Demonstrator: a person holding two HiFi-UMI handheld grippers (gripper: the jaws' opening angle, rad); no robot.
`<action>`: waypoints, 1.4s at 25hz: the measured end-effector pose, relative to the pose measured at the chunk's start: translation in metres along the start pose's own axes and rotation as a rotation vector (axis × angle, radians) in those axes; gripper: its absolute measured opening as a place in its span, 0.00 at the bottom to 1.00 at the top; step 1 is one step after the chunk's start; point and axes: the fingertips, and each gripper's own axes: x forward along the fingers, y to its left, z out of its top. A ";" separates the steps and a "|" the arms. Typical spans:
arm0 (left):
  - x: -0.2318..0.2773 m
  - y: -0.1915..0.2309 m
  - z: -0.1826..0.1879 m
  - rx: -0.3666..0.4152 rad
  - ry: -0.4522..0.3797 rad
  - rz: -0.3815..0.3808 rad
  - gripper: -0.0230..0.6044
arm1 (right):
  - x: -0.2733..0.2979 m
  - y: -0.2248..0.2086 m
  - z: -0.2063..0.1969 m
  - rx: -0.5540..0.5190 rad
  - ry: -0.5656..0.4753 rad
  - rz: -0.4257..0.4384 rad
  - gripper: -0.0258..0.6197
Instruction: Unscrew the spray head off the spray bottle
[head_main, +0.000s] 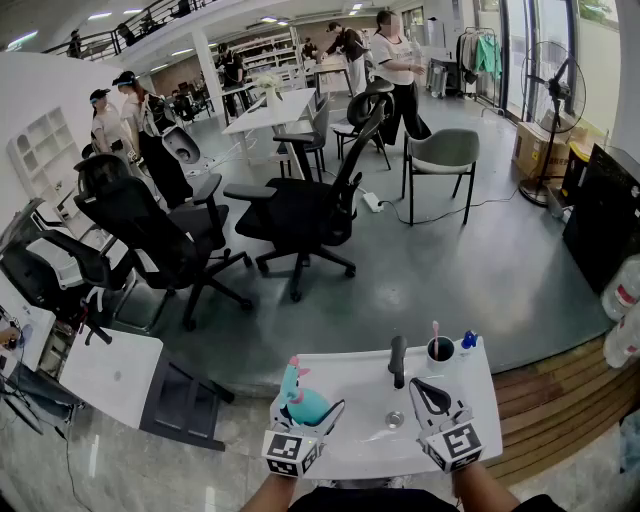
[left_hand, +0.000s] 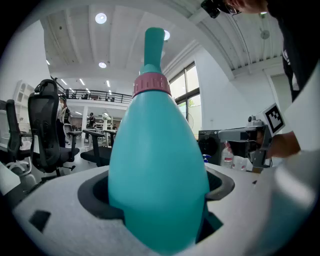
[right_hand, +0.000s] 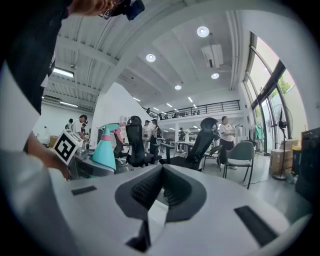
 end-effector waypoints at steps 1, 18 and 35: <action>-0.001 0.001 -0.001 0.011 0.007 -0.008 0.76 | 0.002 0.003 -0.001 0.003 0.007 -0.005 0.05; -0.001 0.055 0.007 0.057 0.024 -0.054 0.76 | 0.043 0.028 0.012 0.021 0.006 -0.084 0.05; 0.023 0.046 0.012 0.067 0.005 -0.083 0.76 | 0.062 0.044 0.033 0.014 -0.032 0.027 0.05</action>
